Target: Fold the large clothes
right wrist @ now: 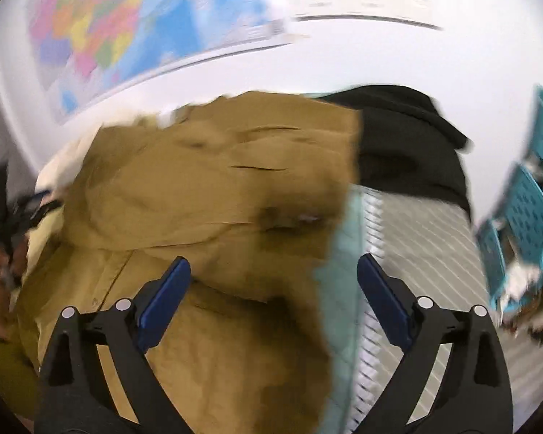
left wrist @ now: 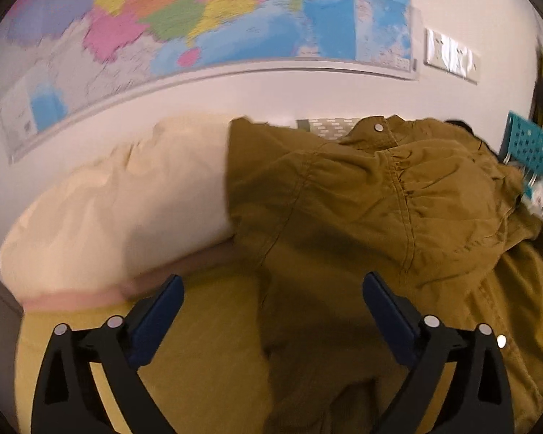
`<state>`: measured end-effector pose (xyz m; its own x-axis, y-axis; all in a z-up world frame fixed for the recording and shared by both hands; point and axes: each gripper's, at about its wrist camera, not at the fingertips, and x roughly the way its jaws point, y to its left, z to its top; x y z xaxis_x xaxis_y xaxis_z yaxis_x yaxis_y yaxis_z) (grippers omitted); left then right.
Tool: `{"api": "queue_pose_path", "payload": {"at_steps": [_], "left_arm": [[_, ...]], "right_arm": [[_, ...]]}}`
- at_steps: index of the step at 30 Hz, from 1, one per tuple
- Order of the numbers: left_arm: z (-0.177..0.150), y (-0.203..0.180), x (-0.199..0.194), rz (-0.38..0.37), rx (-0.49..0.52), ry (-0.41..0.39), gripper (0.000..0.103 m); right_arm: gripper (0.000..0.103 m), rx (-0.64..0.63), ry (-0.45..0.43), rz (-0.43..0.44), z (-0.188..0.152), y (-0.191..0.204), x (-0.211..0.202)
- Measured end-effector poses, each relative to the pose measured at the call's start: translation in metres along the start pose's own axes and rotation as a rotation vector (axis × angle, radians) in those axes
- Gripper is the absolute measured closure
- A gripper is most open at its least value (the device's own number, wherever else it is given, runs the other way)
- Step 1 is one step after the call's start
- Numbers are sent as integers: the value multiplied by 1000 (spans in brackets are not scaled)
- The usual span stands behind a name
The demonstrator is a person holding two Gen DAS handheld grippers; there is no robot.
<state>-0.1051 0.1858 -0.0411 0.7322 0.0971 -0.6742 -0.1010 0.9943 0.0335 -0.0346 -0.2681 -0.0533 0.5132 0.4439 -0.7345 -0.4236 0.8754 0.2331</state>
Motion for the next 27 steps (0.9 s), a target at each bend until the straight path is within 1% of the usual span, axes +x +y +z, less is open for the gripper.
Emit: {"api": "queue_pose_path", "payload": {"at_steps": [1,2,4,5,6,7,8,9,11,14,15,16,17,18,19,20,21,24,27], "left_arm": [[-5,9,-1,-21,-36,15,7],[-8,14,-1,-25,-57,24,7],[-16,22,0,-28,-90,45,7],[-21,24,0,-35,-102,60,7],[-24,26,1,-38,-108,68,7],[-29,26,0,-43,-111,75,7],[-32,25,-1,-42,-111,79,7],[-35,24,-2,-38,-108,83,7],[-37,22,-6,-36,-102,81,7],[-39,22,-14,-47,-96,68,7],[-41,21,-17,-57,-95,66,7],[-43,20,-19,-60,-92,69,7],[-46,19,-20,-62,-86,75,7],[-48,17,-21,-68,-77,83,7],[-54,14,-24,-68,-57,94,7],[-57,13,-26,-62,-44,99,7],[-60,12,-28,-64,-36,104,7],[-77,17,-41,-129,-52,120,7],[-93,19,-49,-161,-64,142,7]], "right_arm": [[11,36,26,13,-4,-8,4],[14,80,78,50,-12,-17,11],[26,100,144,62,-24,-21,25],[46,100,171,62,-30,-21,30],[60,89,164,48,-33,-21,30],[78,69,146,54,-35,-18,26],[100,79,150,89,-36,-19,22],[101,88,135,78,-35,-22,17],[101,105,76,69,-30,-31,-4],[101,171,-6,91,-18,-53,-39],[101,158,3,79,-18,-52,-38],[100,138,34,62,-19,-49,-31],[95,143,79,54,-22,-49,-21],[85,155,112,73,-27,-50,-14],[74,187,139,124,-35,-52,-8],[50,213,136,137,-39,-51,-7],[42,239,117,149,-50,-52,-13],[40,260,104,223,-76,-53,-33],[34,241,117,225,-105,-46,-51]]}}
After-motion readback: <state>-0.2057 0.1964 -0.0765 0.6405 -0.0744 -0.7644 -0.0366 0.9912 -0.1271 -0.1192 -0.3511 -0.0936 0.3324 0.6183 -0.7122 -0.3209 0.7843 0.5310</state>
